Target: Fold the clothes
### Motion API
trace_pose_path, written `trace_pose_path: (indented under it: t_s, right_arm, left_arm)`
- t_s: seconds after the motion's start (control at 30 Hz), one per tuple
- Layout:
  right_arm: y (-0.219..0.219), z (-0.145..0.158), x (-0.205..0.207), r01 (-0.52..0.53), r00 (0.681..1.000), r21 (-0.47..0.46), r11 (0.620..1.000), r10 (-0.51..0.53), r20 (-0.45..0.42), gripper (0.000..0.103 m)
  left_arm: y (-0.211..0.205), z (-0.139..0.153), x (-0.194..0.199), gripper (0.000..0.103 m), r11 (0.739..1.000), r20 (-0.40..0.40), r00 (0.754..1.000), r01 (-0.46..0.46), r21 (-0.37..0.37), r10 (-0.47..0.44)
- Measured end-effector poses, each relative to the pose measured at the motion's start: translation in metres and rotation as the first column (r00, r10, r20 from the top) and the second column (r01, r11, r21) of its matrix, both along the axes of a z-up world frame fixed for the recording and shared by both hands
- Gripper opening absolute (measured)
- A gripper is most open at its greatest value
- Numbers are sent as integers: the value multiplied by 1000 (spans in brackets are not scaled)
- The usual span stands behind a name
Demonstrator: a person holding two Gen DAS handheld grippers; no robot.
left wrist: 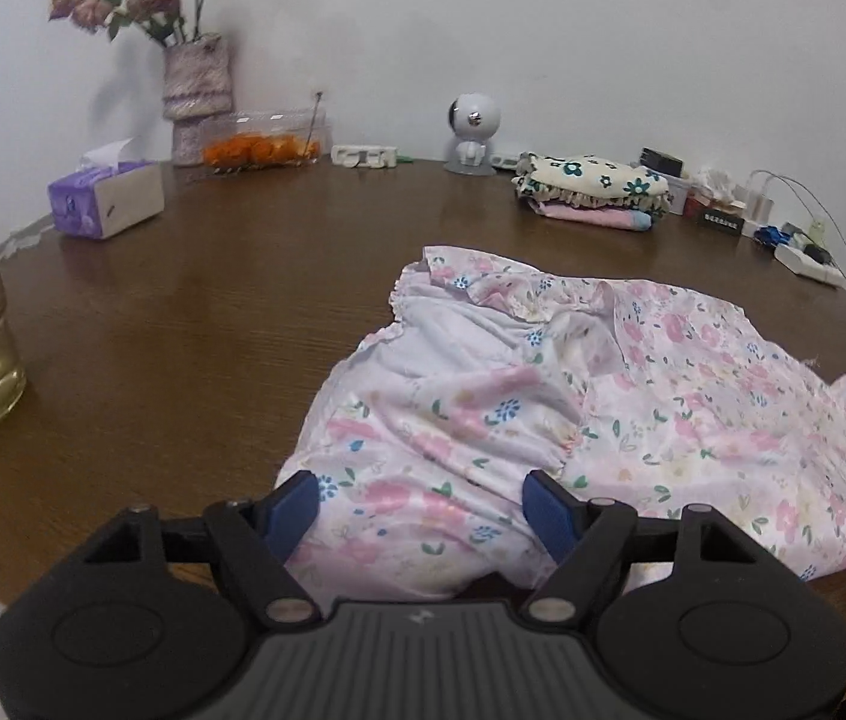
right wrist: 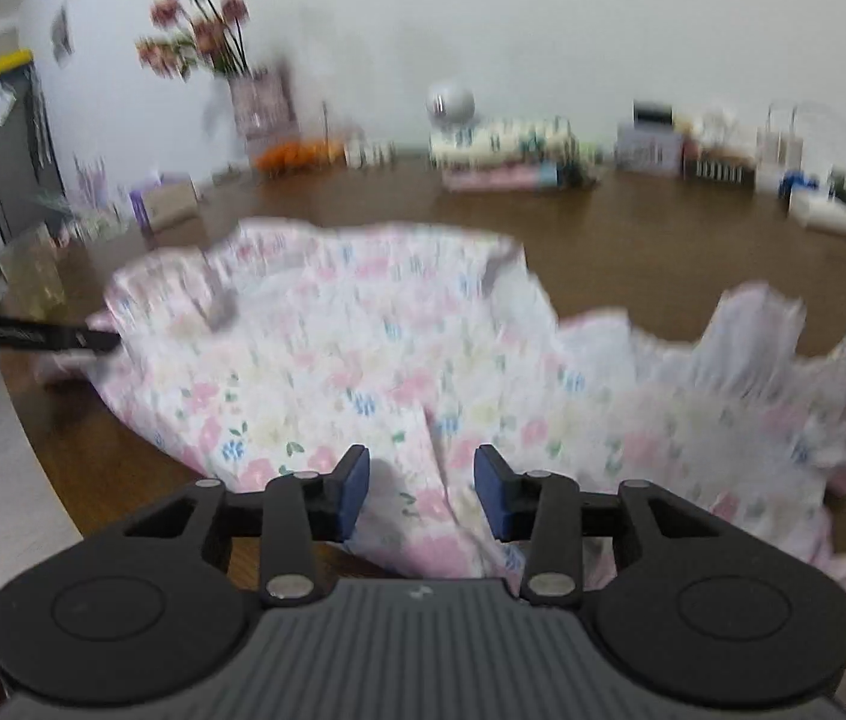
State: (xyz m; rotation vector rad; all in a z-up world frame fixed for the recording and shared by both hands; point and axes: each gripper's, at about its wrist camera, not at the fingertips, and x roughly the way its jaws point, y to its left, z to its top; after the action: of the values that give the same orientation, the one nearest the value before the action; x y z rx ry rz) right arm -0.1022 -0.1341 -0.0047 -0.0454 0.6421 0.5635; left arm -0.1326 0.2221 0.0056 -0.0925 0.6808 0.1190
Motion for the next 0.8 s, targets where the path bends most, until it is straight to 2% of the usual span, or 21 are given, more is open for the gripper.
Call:
trace_pose_path:
  t_s: [0.13,0.17,0.2,0.27,0.3,0.33,0.4,0.47,0.5,0.53,0.57,0.6,0.67,0.7,0.77,0.8]
  right_arm:
    - [-4,17,15,-14,1000,21,1000,14,-1,40]
    - [-5,21,18,-17,1000,26,1000,17,-2,40]
    - [-6,26,22,-21,1000,31,999,21,-2,40]
    - [-8,34,29,-28,1000,42,999,28,-2,41]
    - [-9,39,33,-31,1000,47,998,31,-2,42]
    - [-10,43,36,-34,999,52,998,35,-3,47]
    - [-12,51,44,-41,999,62,997,42,-3,60]
    - [-8,65,64,-78,997,46,996,77,20,66]
    - [-1,70,89,-118,993,24,993,118,3,67]
    - [6,75,115,-158,987,2,987,158,-15,69]
    - [12,71,140,-186,978,-1,983,185,-101,70]
    - [19,68,166,-215,960,-1,977,211,-187,70]
    - [31,57,201,-225,944,-40,974,207,-258,67]
    - [37,52,219,-231,934,-58,971,204,-293,67]
    - [50,45,237,-233,950,-139,962,194,-246,67]
    - [53,41,242,-230,952,-150,962,190,-239,66]
  left_arm:
    - [2,-2,-1,73,999,-16,999,35,24,-34]
    - [3,3,-2,70,998,-13,999,52,31,-52]
    - [3,13,-6,63,997,26,998,63,39,-64]
    - [5,35,-11,66,995,105,990,87,57,-92]
    - [5,49,-6,73,992,146,982,108,69,-117]
    - [3,63,5,79,988,169,976,123,92,-137]
    - [-5,85,35,80,975,200,961,165,146,-192]
    - [-16,94,77,80,927,173,921,313,204,-349]
    - [-21,92,100,80,883,139,886,404,238,-442]
    - [-22,89,121,80,852,101,864,457,253,-493]
    - [-23,84,143,80,826,54,846,502,256,-531]
    - [-22,78,166,80,825,-11,848,517,227,-529]
    - [-20,62,205,80,844,-125,863,506,180,-490]
    - [-18,55,217,79,850,-150,866,499,171,-478]
    - [-14,43,230,79,847,-175,854,513,139,-489]
    - [-13,38,235,79,845,-189,847,522,117,-497]
